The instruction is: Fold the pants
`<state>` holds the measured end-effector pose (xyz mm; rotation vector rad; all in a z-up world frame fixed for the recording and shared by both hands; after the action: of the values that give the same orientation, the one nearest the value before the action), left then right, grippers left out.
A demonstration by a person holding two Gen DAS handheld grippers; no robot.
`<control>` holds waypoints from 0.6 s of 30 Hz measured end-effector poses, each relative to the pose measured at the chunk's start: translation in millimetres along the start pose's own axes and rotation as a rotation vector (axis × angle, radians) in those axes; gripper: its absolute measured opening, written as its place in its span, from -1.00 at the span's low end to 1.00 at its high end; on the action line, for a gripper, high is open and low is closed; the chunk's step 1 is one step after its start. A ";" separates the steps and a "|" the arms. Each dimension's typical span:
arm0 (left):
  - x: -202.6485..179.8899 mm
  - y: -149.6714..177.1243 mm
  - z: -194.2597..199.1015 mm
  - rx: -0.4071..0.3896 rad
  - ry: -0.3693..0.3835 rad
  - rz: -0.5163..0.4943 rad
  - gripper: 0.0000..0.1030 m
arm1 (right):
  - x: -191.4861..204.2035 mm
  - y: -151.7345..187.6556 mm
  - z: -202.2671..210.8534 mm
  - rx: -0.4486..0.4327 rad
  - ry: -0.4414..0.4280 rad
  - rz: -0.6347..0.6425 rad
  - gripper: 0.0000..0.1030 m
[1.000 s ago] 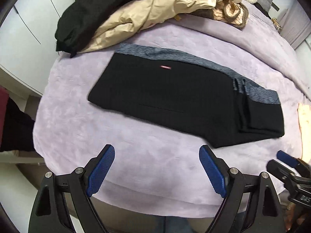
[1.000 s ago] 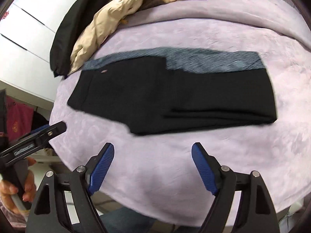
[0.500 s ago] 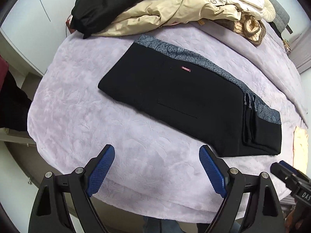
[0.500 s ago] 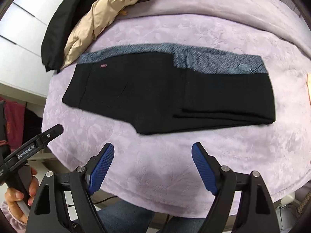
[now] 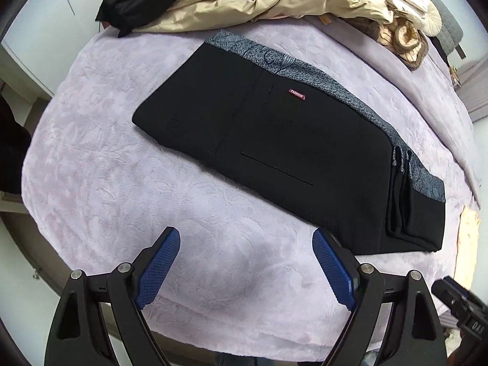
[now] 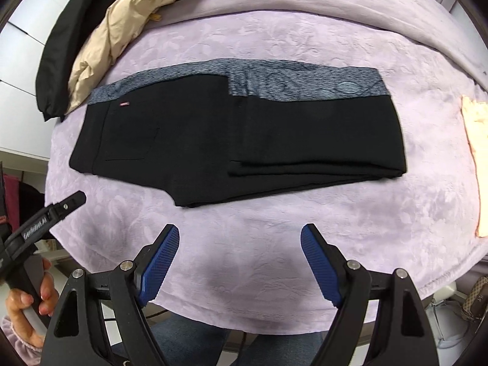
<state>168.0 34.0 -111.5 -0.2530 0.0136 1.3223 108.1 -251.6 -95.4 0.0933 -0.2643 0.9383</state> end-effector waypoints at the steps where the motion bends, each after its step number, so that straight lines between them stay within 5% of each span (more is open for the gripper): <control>1: 1.8 -1.2 -4.3 0.004 0.009 0.014 0.74 | -1.7 -0.4 -0.1 0.003 0.008 0.000 0.64; 18: 18.3 -10.9 -19.3 0.016 -0.019 0.058 0.74 | 13.3 -7.3 -22.4 0.062 0.035 0.064 0.64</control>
<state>185.6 45.4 -131.2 -0.2276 0.0155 1.3813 125.6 -241.2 -113.2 0.1254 -0.2065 1.0109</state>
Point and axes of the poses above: each gripper's, at about its wrist camera, not at the fingertips, and z roughly against the way its jaws point, x to its left, y to its underside, the point moved 4 cm from there along -z, roughly the way its jaws point, and after that the axes turned 14 degrees about -z, right-handed, at the moved point
